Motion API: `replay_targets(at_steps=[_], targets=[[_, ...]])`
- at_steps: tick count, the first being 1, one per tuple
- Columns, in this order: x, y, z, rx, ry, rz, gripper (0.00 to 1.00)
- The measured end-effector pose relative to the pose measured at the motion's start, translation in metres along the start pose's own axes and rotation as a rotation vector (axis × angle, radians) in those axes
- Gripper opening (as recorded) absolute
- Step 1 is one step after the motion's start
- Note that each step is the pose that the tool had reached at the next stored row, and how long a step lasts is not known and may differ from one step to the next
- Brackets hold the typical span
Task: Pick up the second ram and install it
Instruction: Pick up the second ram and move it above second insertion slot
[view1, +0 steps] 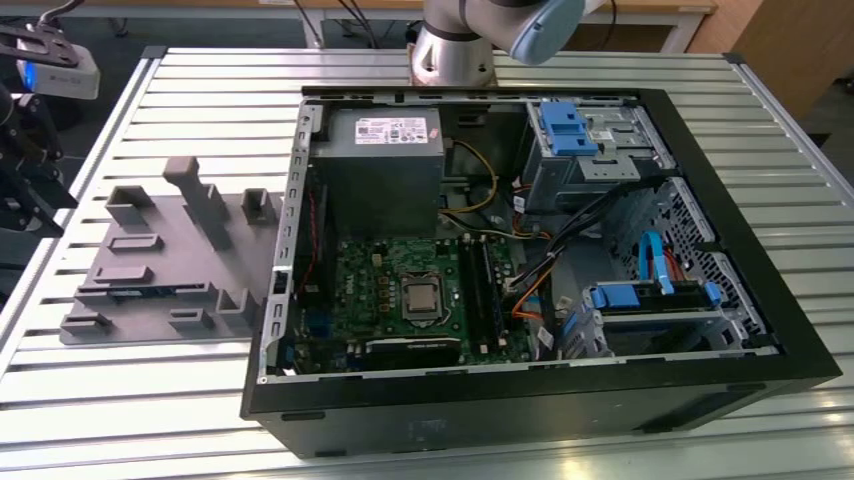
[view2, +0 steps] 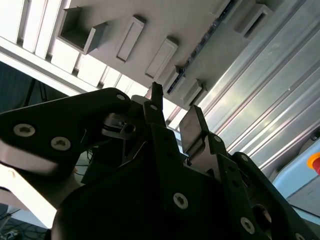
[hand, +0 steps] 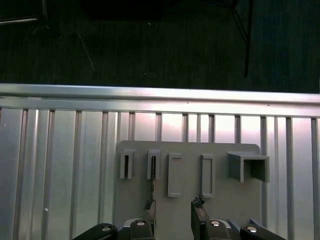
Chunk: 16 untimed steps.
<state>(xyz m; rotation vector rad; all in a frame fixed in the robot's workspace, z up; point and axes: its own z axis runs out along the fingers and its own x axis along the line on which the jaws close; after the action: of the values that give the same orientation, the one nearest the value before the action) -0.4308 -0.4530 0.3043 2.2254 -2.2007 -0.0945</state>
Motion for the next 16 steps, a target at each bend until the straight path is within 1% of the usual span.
replay_targets(at_steps=[7, 10, 16], targets=[[0.0019, 0.003, 0.0031, -0.0001, 0.0003, -0.004, 0.41], [0.0018, 0.0009, 0.003, -0.0001, 0.0002, -0.004, 0.41], [0.0019, 0.0008, 0.003, -0.0002, 0.0003, -0.004, 0.41]])
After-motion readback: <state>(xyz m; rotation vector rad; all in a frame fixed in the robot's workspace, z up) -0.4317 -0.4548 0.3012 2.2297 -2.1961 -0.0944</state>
